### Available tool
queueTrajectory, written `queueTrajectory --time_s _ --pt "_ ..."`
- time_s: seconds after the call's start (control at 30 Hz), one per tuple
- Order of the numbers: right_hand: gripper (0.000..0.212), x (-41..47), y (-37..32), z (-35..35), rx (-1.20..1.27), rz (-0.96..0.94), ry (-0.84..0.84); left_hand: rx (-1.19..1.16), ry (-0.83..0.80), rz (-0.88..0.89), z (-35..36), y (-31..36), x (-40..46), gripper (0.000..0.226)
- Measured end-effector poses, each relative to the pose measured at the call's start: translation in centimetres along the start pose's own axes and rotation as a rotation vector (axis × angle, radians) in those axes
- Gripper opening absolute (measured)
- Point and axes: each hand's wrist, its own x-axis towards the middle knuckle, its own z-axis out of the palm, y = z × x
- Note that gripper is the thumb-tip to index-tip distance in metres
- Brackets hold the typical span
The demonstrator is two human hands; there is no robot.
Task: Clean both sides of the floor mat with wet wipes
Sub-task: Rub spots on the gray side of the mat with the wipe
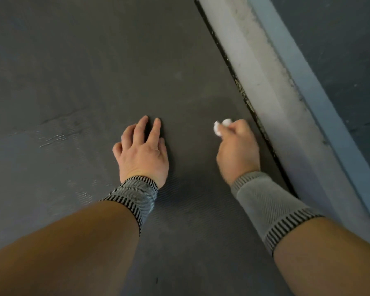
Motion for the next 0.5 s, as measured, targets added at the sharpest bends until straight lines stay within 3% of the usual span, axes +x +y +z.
queueTrajectory --time_s 0.07,0.13,0.17,0.2,0.3,0.33,0.47,0.5 --pt "0.005 -0.5 0.2 -0.8 0.068 0.031 -0.035 -0.001 -0.004 0.001 -0.1 0.1 0.0 0.053" --pt "0.016 0.1 1.5 -1.5 0.168 0.281 0.077 0.0 0.0 0.002 -0.1 0.1 0.0 0.053" --pt "0.017 -0.4 1.3 -1.3 0.149 0.306 0.106 -0.002 0.0 0.003 -0.1 0.2 0.1 0.053" --pt "0.017 -1.3 0.2 -1.1 0.167 0.276 0.069 -0.006 0.0 0.004 -0.1 0.2 0.1 0.052" --pt "0.006 -4.0 -3.2 0.6 0.189 -0.18 -0.155 -0.008 0.012 -0.003 0.0 0.0 0.0 0.051" --pt "0.009 -3.3 -3.1 0.5 0.149 -0.236 -0.178 -0.013 0.014 -0.003 0.1 0.0 0.0 0.051" --pt "0.018 4.1 -1.3 -0.7 0.048 0.171 0.008 -0.015 0.019 0.011 0.3 0.1 0.2 0.051" --pt "0.019 4.0 -2.0 -0.2 0.037 0.163 0.008 -0.019 0.02 0.012 0.3 0.0 0.2 0.051"
